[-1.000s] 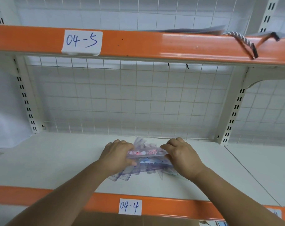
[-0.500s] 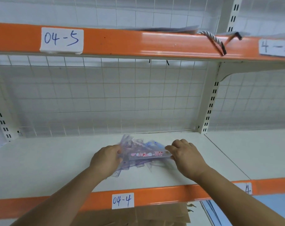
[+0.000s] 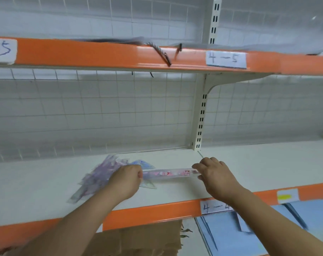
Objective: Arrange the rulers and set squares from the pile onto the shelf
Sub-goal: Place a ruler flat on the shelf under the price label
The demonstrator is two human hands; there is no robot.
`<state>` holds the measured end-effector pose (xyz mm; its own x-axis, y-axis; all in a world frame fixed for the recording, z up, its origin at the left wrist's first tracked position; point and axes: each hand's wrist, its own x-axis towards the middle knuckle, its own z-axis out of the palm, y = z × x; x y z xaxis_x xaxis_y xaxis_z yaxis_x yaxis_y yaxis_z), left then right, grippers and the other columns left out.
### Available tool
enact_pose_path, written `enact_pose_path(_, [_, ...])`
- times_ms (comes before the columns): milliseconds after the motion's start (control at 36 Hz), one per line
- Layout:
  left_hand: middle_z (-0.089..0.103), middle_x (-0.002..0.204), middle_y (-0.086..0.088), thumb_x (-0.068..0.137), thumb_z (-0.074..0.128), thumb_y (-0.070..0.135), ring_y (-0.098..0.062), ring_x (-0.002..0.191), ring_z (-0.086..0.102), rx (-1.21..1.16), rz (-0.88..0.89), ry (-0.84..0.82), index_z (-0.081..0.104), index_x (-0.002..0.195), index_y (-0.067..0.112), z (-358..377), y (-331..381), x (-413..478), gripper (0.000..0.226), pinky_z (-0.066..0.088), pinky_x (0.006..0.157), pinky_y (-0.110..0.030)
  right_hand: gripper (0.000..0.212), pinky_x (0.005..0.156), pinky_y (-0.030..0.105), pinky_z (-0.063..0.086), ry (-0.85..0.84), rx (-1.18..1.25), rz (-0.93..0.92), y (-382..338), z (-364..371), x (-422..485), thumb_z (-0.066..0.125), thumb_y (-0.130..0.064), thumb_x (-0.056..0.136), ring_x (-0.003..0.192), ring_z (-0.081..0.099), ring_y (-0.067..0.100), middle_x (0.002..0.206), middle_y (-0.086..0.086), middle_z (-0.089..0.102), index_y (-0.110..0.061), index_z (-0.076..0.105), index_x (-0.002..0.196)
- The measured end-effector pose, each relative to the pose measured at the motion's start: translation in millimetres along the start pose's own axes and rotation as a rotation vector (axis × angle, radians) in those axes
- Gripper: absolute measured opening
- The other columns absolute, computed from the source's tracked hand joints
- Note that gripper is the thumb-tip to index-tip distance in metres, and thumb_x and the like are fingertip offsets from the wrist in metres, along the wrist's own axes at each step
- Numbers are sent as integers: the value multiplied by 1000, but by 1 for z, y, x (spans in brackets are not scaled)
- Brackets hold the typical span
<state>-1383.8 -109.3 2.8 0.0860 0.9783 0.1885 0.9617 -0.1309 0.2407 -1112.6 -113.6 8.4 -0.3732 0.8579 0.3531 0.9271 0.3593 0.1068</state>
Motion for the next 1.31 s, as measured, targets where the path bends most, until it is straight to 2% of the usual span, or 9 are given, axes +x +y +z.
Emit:
enact_pose_path(83, [68, 103, 2, 91, 46, 15, -19, 97, 61, -14, 2, -1, 64, 96, 22, 11, 42, 5, 20, 45, 75, -26, 40, 93, 33, 35, -38, -40, 2, 40, -8, -20, 42, -22, 99, 118, 42, 23, 128, 0, 48, -25, 42, 138])
enact_pose_path(167, [65, 111, 2, 92, 53, 23, -19, 104, 59, -27, 12, 5, 62, 103, 22, 25, 88, 8, 14, 45, 81, -26, 40, 94, 32, 34, -66, -63, 12, 81, -16, -40, 43, -24, 98, 120, 41, 23, 129, 0, 46, -26, 41, 139])
enact_pose_path(333, [62, 118, 3, 91, 56, 32, -19, 112, 55, -46, 9, -3, 60, 109, 25, 52, 175, 11, 19, 44, 89, -27, 39, 93, 32, 35, -87, -72, 23, 155, -24, -80, 43, -23, 99, 119, 41, 22, 128, -1, 48, -26, 42, 138])
enact_pose_path(583, [60, 116, 4, 96, 52, 29, -16, 105, 54, -81, 24, -33, 58, 112, 22, 73, 260, 23, 19, 41, 79, -24, 39, 91, 30, 35, -108, -78, 64, 238, -25, -111, 42, -21, 99, 117, 42, 22, 127, -2, 48, -27, 42, 137])
enact_pose_path(750, [60, 118, 3, 96, 52, 31, -18, 108, 54, -71, 62, -62, 59, 111, 22, 84, 297, 53, 19, 43, 84, -26, 40, 92, 30, 35, -101, -51, 105, 276, -17, -108, 43, -21, 99, 118, 42, 21, 127, -2, 48, -28, 42, 138])
enact_pose_path(1083, [59, 114, 4, 94, 53, 32, -17, 105, 54, -89, 147, -92, 59, 106, 23, 111, 349, 147, 16, 43, 82, -26, 39, 89, 30, 35, -85, -61, 185, 352, 0, -73, 43, -23, 99, 113, 43, 21, 124, -3, 49, -27, 43, 138])
enact_pose_path(1306, [58, 114, 7, 95, 51, 34, -16, 107, 53, -58, 166, -134, 58, 108, 24, 130, 364, 180, 18, 43, 83, -25, 40, 88, 29, 34, -167, -57, 235, 393, 22, -62, 39, -23, 99, 114, 42, 19, 126, -4, 46, -29, 40, 138])
